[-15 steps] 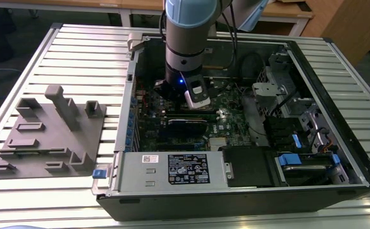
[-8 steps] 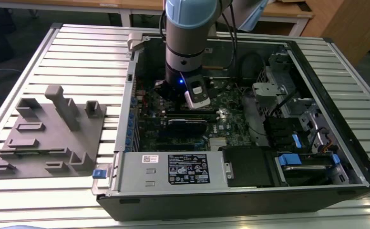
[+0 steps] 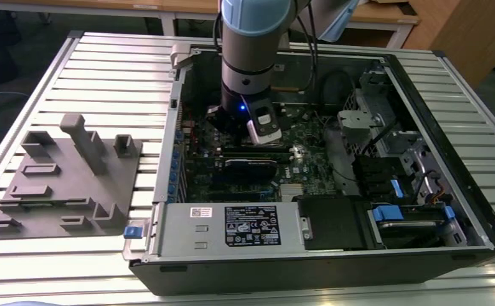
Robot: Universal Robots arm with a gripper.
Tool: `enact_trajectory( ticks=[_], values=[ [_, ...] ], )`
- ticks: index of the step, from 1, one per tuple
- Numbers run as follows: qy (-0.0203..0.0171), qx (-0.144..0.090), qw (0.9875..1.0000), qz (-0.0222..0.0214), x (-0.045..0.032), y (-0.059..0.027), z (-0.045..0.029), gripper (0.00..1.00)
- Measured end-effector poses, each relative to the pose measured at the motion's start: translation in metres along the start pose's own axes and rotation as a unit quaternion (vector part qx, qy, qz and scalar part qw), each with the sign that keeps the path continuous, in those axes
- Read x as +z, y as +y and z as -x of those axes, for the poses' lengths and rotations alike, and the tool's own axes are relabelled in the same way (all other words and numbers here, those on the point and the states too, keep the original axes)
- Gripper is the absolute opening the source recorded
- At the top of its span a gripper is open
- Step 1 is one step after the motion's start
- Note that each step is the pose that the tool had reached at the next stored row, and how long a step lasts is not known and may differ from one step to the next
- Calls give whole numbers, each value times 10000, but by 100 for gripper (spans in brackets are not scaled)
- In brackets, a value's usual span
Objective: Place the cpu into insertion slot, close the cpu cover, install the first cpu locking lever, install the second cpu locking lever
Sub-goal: 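Install the second cpu locking lever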
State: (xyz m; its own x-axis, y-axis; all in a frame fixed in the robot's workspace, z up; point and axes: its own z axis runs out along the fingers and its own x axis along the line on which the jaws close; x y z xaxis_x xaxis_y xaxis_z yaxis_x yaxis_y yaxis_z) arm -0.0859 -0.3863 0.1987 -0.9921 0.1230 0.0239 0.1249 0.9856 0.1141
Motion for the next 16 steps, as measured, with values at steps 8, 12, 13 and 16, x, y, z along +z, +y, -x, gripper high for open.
enact_trajectory(
  ticks=[8,12,13,16],
  values=[
    [0,0,10000,0,-124,14,-3,11],
    [0,0,10000,-1,-223,25,-5,11],
    [0,0,10000,0,-241,28,-6,11],
    [0,0,10000,1,-258,30,-6,11]
  ],
)
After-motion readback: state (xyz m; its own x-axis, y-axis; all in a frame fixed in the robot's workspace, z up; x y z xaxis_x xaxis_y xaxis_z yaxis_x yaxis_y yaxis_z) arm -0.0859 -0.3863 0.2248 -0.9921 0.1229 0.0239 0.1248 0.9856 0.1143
